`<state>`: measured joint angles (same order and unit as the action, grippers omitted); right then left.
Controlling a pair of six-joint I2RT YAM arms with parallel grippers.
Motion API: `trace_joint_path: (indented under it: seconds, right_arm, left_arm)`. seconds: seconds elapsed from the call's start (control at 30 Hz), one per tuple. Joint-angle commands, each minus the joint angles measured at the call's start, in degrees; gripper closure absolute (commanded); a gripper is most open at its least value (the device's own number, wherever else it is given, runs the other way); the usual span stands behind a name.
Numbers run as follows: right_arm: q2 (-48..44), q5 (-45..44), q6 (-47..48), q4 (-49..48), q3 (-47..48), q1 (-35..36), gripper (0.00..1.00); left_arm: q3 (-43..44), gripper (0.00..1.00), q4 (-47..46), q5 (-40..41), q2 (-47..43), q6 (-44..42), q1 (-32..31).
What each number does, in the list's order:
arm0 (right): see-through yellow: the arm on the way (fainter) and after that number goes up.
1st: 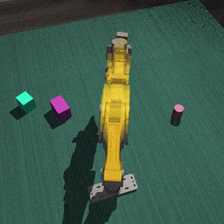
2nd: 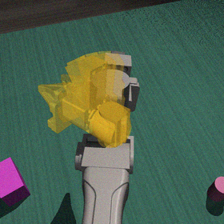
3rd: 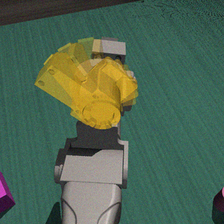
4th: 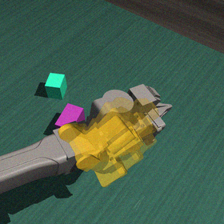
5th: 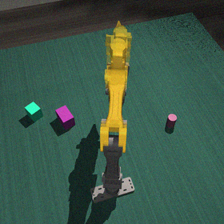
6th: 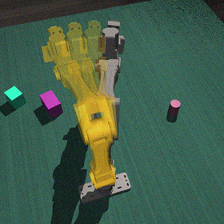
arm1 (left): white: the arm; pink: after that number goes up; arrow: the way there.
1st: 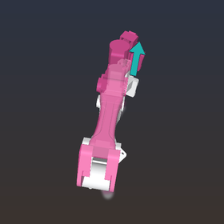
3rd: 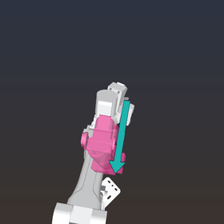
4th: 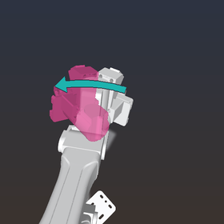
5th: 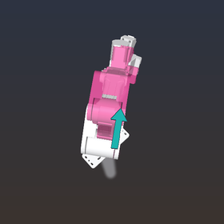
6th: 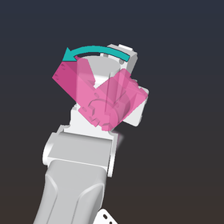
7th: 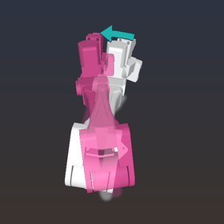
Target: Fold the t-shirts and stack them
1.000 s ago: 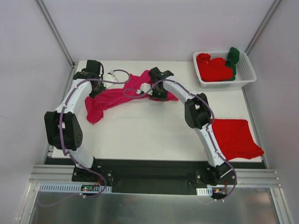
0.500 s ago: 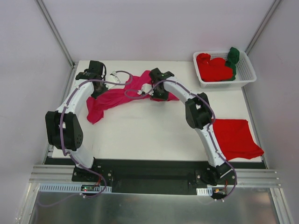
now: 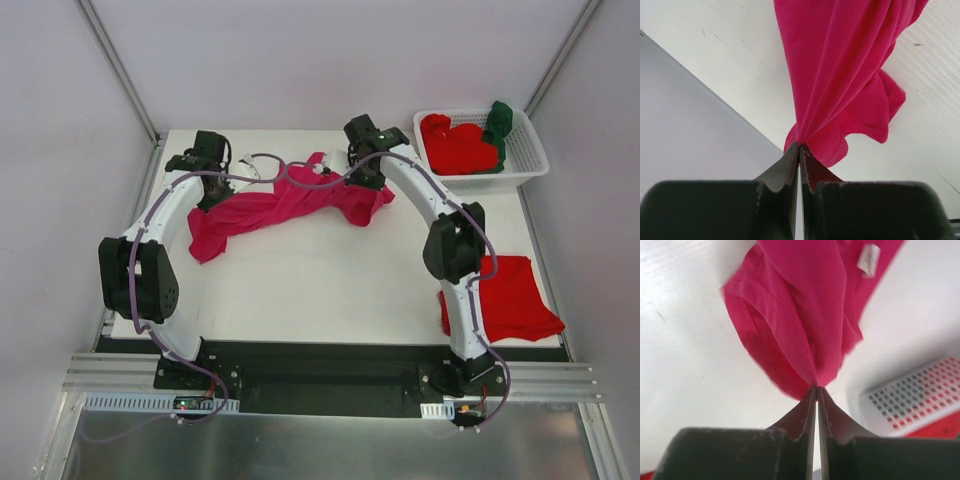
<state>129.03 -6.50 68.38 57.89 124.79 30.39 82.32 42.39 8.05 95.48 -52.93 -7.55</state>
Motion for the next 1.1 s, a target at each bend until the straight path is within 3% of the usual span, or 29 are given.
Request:
trace_joint_path:
  seconds: [0.0, 0.37, 0.67, 0.93, 1.07]
  right_arm:
    - [-6.3, -1.1, 1.1, 7.9, 1.9, -0.8, 0.93]
    - [-14.9, 4.4, 1.0, 19.3, -0.6, -1.1, 0.93]
    - [-20.3, 9.6, -1.0, 24.9, 3.7, -1.2, 0.92]
    - [-32.3, 6.9, 2.9, 27.0, -13.3, -0.9, 0.92]
    - [-36.2, 8.1, 1.1, 27.1, -16.4, -1.1, 0.92]
  left_arm:
    - [0.2, 1.00, 0.6, 1.6, 0.7, -0.3, -0.7]
    - [1.3, 1.00, 0.7, 2.8, 1.5, -2.1, -0.7]
    - [1.5, 1.00, 0.5, 3.5, 1.6, -3.0, -0.8]
    - [1.7, 1.00, -0.6, 5.8, 2.6, -6.1, -0.3]
    - [4.2, 1.00, -0.9, 5.5, 3.4, -6.0, -0.1]
